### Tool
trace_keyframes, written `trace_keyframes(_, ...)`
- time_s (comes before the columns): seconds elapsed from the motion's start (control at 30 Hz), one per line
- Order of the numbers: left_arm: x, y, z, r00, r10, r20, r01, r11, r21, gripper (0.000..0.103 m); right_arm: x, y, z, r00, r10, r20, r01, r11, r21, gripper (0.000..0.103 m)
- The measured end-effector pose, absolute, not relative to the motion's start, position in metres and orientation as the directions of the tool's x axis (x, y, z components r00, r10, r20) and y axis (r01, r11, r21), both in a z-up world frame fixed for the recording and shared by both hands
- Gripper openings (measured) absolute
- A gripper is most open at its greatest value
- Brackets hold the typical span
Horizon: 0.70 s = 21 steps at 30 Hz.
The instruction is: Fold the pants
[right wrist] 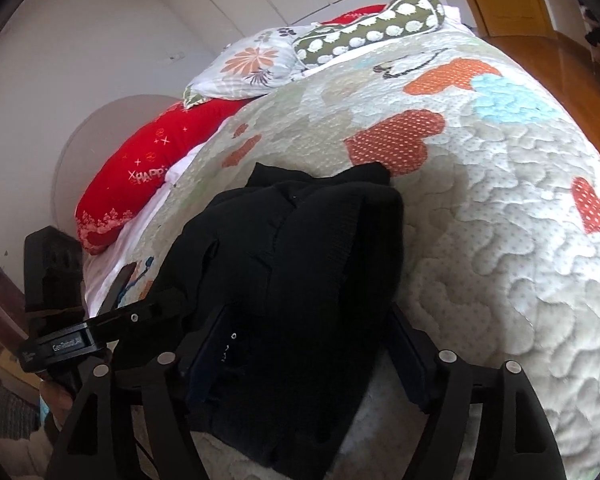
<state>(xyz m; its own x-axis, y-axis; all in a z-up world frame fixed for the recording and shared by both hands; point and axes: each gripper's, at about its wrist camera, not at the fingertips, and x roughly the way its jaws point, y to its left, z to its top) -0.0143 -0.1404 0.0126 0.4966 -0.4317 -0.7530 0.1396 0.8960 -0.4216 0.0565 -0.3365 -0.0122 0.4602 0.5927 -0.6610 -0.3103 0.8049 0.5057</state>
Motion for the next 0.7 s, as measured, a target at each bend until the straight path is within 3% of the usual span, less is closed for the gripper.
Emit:
trace_keyframes(0.17,-0.010,-0.154,0.010,0.460,-0.410,-0.787,0.180,0.911,-0.370,0.102,0.064,-0.333,-0.014,0.458,0.610,-0.647,-0.323,0.792,0.518,0.080)
trace_keyframes(0.5,-0.016,-0.154,0.005,0.473,-0.393,-0.788,0.201,0.919,-0.338,0.102,0.068,-0.329,-0.016,0.470,0.614,-0.635,-0.328,0.789,0.520,0.081)
trace_keyframes(0.57,-0.018,-0.154,0.005,0.479,-0.389,-0.787,0.203,0.921,-0.331,0.102,0.068,-0.325,-0.015,0.475,0.602,-0.642,-0.326,0.798,0.507,0.078)
trace_keyframes(0.67,-0.017,-0.153,0.007,0.469,-0.384,-0.795,0.204,0.923,-0.326,0.102,0.066,-0.323,-0.014,0.482,0.589,-0.649,-0.332,0.808,0.487,0.057)
trace_keyframes(0.7,-0.017,-0.153,0.009,0.475,-0.382,-0.792,0.198,0.924,-0.327,0.095,0.065,-0.324,-0.014,0.485,0.590,-0.645,-0.334,0.807,0.487,0.050)
